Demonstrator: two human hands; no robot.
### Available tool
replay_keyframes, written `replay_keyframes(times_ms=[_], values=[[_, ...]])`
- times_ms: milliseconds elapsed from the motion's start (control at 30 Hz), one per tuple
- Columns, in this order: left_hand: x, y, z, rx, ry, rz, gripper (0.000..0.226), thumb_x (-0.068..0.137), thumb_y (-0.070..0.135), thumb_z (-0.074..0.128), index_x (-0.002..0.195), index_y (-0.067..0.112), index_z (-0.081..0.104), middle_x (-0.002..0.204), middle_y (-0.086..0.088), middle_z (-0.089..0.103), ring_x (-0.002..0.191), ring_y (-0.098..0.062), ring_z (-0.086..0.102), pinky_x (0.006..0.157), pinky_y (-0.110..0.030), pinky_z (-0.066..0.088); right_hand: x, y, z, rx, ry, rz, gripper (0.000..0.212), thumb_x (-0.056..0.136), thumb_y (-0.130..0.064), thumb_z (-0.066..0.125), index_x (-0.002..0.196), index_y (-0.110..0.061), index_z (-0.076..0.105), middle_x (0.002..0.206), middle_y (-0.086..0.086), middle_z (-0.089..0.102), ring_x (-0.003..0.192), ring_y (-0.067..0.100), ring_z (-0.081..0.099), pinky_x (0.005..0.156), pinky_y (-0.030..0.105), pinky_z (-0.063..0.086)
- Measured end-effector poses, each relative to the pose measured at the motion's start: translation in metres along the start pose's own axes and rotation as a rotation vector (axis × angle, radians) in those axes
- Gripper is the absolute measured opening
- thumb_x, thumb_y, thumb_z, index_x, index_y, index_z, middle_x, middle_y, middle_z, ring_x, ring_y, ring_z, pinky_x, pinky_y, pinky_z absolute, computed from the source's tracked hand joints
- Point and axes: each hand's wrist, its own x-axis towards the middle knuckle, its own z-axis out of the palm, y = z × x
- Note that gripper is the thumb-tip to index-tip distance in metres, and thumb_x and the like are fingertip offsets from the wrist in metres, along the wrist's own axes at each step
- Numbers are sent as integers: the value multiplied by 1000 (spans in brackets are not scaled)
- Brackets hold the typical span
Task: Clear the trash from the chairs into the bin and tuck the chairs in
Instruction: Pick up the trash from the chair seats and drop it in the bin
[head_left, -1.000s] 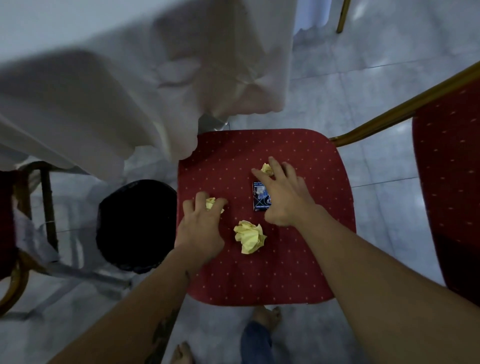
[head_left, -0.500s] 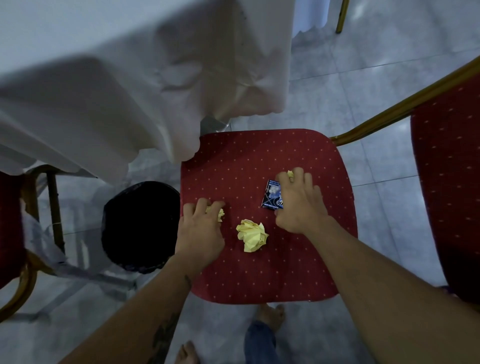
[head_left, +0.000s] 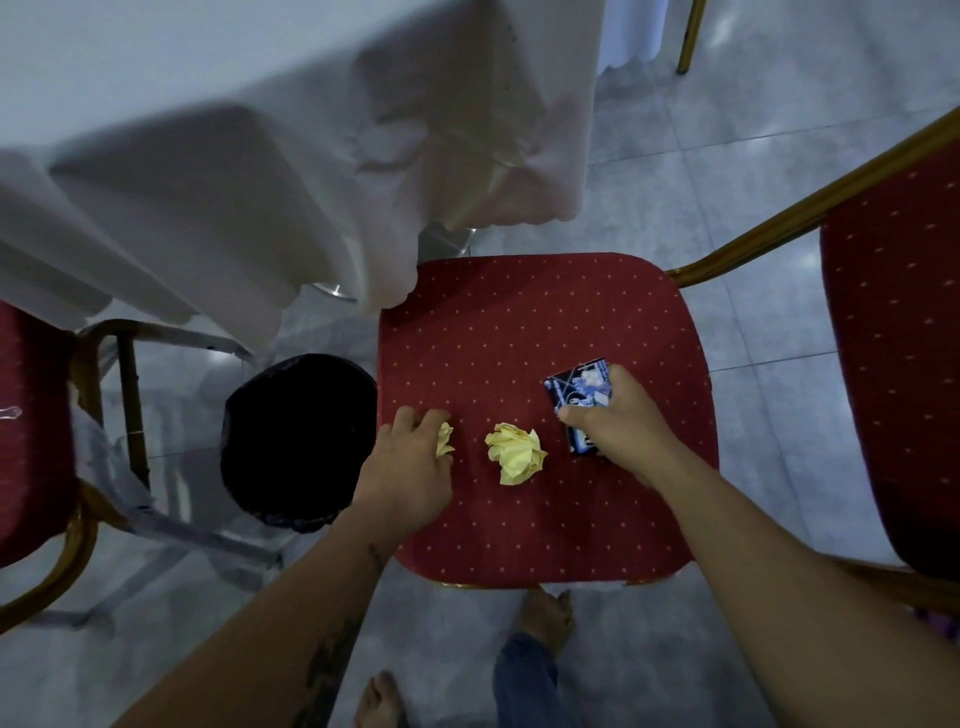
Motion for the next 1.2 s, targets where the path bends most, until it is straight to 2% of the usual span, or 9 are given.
replay_keyframes(times_ms=[100, 300, 400, 500, 700, 833, 900, 1033, 1200], values=[[-10, -5, -5, -5, -25, -12, 53, 91, 32, 56, 141, 26, 42, 130, -3, 46, 118, -25, 48, 99, -43, 48, -28, -15, 17, -34, -91, -76, 31, 80, -27, 76, 103, -27, 55, 103, -5, 70, 90, 15, 69, 82, 39, 58], [-27, -21, -25, -58, -36, -20, 49, 87, 31, 56, 136, 25, 46, 119, -1, 47, 108, -23, 50, 93, -43, 50, -58, -26, 64, -675, -86, -157, 59, 83, -34, 71, 129, -24, 36, 122, 5, 36, 99, 29, 54, 76, 34, 40], [-31, -36, -30, -90, -32, -13, 46, 86, 30, 54, 131, 27, 48, 108, 2, 45, 99, -20, 51, 88, -41, 52, -60, -17, 77, -747, -43, -160, 66, 81, -33, 72, 135, -22, 34, 128, 9, 32, 110, 31, 51, 76, 35, 42], [-34, -63, -33, -123, -38, -30, 43, 86, 31, 53, 129, 29, 50, 111, 3, 46, 100, -19, 51, 89, -41, 52, -57, -12, 88, -790, 8, -155, 67, 83, -34, 70, 136, -21, 32, 131, 10, 30, 112, 30, 49, 75, 35, 45], [-41, -134, -36, -138, -89, -72, 56, 88, 25, 58, 142, 23, 42, 126, -6, 45, 111, -29, 52, 93, -45, 50, -52, -25, 100, -772, 90, -37, 48, 79, -36, 69, 119, -29, 44, 112, 6, 45, 88, 33, 59, 69, 36, 44], [-44, -185, -44, -229, -77, -117, 53, 91, 26, 59, 142, 22, 43, 126, -8, 48, 108, -31, 55, 91, -40, 49, -45, -48, 118, -696, 104, 67, 53, 68, -40, 72, 117, -28, 56, 108, 5, 65, 93, 31, 63, 77, 38, 52], [-45, -200, -46, -277, -67, -145, 48, 95, 25, 55, 141, 20, 43, 127, -9, 50, 109, -31, 55, 90, -37, 47, -51, -64, 132, -625, 101, 77, 44, 68, -35, 76, 108, -26, 60, 102, -1, 68, 90, 26, 64, 75, 36, 51], [-40, -249, -55, -403, -75, -195, 41, 100, 23, 50, 140, 14, 44, 128, -13, 53, 111, -32, 54, 90, -38, 46, -63, -98, 202, -499, 99, 33, 26, 67, -29, 77, 84, -24, 58, 87, -5, 67, 80, 21, 64, 76, 39, 55], [-14, -289, -54, -539, -114, -279, 38, 99, 28, 50, 134, 15, 46, 115, -12, 61, 97, -30, 60, 84, -45, 53, -49, -123, 291, -372, 14, -24, 29, 67, -27, 75, 91, -26, 59, 88, -7, 67, 79, 17, 65, 71, 34, 56]])
